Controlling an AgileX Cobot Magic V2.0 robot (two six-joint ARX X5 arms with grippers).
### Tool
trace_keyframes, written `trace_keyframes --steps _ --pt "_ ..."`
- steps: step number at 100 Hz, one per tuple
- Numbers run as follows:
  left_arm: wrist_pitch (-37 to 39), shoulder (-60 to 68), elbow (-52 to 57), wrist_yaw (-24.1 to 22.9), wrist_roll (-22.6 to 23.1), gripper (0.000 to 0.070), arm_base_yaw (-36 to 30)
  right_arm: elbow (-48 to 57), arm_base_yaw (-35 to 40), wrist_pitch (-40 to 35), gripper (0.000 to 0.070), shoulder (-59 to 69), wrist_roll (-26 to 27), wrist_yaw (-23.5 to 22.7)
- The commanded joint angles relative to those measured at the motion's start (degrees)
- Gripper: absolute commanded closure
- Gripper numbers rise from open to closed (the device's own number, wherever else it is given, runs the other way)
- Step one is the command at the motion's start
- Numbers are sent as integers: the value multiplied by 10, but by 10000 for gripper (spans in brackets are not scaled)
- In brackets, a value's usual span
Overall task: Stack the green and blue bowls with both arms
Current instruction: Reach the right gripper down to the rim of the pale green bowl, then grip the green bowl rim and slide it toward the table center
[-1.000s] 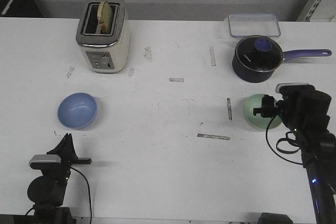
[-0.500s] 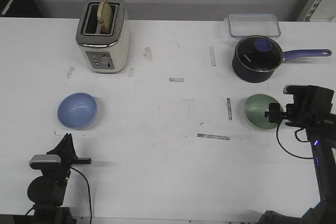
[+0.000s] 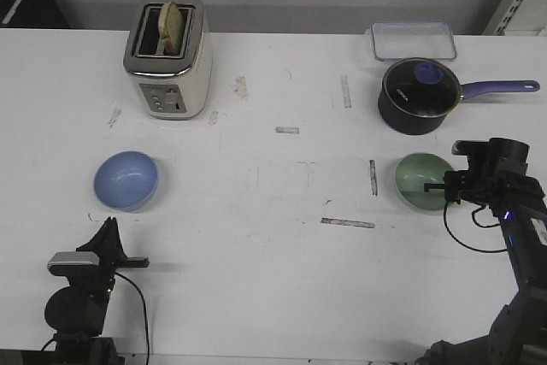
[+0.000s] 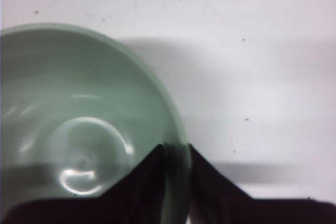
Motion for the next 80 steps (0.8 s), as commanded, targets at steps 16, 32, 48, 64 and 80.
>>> trace_keyframes --steps 16,32,48,64,80 --pt "6 -1 -12 0 -3 699 0 22 2 2 691 -8 4 -9" --pt "6 -1 -12 0 -3 699 0 43 21 0 691 -49 37 -50" --pt "6 -1 -12 0 -3 699 0 68 81 0 693 -88 96 -95" --pt "6 -1 -12 0 -3 698 0 71 194 4 693 -100 160 -111" --pt "6 -1 -12 0 -3 699 0 71 326 12 694 -91 197 -93"
